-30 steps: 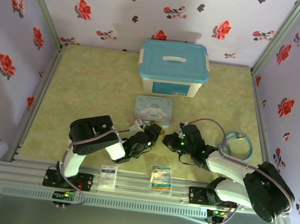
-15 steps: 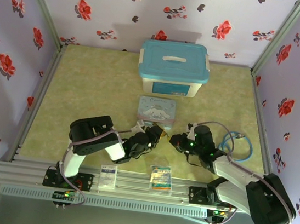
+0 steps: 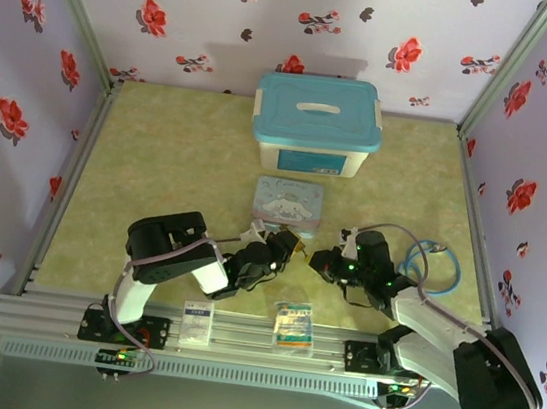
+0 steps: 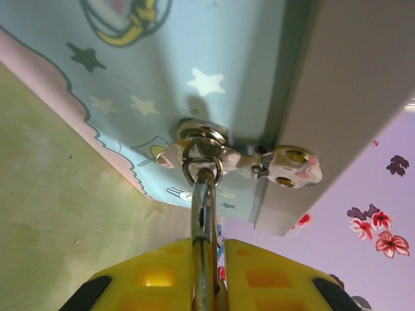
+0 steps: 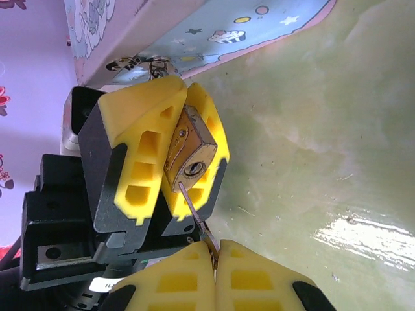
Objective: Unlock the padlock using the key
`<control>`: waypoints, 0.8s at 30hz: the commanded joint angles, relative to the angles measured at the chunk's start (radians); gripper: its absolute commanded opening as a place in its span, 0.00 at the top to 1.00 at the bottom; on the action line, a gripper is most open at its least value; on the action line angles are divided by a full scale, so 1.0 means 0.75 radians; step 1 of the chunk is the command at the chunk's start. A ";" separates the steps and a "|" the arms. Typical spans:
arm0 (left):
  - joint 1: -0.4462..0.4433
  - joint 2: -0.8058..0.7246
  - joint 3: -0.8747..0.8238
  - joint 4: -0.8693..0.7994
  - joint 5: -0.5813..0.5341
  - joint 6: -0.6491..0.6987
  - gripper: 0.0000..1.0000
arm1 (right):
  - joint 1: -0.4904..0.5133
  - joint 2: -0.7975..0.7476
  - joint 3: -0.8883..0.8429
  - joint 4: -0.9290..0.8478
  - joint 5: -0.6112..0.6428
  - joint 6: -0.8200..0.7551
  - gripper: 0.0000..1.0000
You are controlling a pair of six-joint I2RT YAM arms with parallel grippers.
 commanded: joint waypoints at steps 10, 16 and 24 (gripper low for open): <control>0.025 -0.058 -0.028 0.059 0.071 0.124 1.00 | -0.057 0.172 -0.039 0.225 -0.230 0.129 1.00; 0.031 -0.055 -0.040 0.061 0.078 0.128 1.00 | -0.140 0.116 -0.036 0.141 -0.297 0.077 1.00; 0.037 -0.052 -0.031 0.061 0.090 0.125 1.00 | -0.186 0.193 -0.010 0.181 -0.384 0.055 1.00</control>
